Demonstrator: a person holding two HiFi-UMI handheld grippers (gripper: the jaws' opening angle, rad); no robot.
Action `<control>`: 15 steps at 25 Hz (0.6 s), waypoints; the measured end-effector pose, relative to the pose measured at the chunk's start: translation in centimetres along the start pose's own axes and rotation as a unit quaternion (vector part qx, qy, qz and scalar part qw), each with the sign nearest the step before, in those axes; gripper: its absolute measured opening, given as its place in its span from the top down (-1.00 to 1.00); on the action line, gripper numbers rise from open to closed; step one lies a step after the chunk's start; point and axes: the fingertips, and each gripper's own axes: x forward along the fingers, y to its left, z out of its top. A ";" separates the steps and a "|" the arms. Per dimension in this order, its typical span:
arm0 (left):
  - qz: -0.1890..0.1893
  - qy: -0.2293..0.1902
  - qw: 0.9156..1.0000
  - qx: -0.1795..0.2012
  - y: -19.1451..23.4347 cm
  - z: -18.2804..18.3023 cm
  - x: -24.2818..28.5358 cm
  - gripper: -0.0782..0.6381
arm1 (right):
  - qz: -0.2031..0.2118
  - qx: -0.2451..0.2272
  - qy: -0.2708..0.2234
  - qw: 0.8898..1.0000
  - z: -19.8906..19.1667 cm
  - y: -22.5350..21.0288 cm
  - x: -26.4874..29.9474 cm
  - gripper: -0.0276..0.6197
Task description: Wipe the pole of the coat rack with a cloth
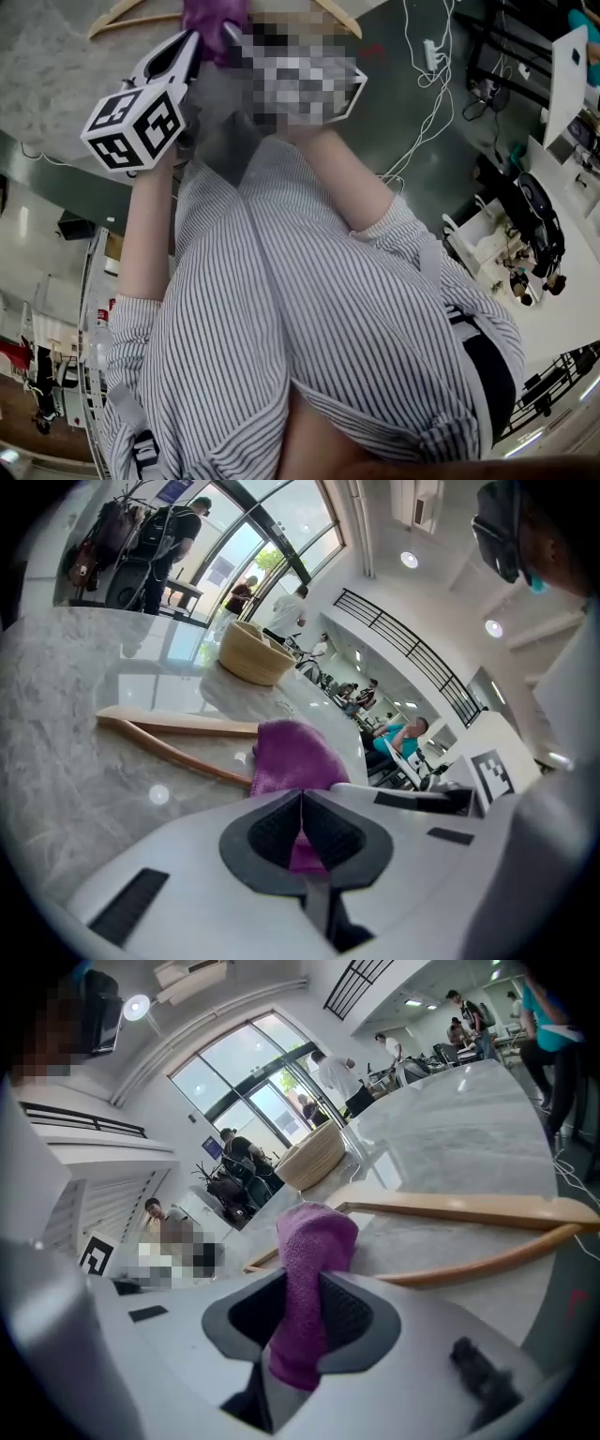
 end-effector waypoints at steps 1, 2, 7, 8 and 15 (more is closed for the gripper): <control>-0.003 0.004 1.000 0.006 -0.5 -0.2 0.4 0.74 | -0.003 0.003 -0.003 1.000 0.1 -0.5 -0.4 0.59; -0.007 0.008 1.000 0.011 -0.9 -0.4 0.8 0.74 | -0.006 0.005 -0.006 1.000 0.1 -0.9 -0.7 0.59; -0.032 0.029 0.999 0.024 -2.9 -1.4 2.4 0.74 | -0.025 0.018 -0.025 0.999 0.1 -2.5 -2.4 0.59; -0.039 0.034 0.998 0.027 -3.4 -1.5 2.9 0.74 | -0.029 0.022 -0.028 0.999 0.2 -3.0 -2.8 0.59; -0.069 0.060 0.994 0.051 -6.7 -2.2 6.0 0.74 | -0.058 0.044 -0.051 0.996 0.6 -6.7 -5.8 0.59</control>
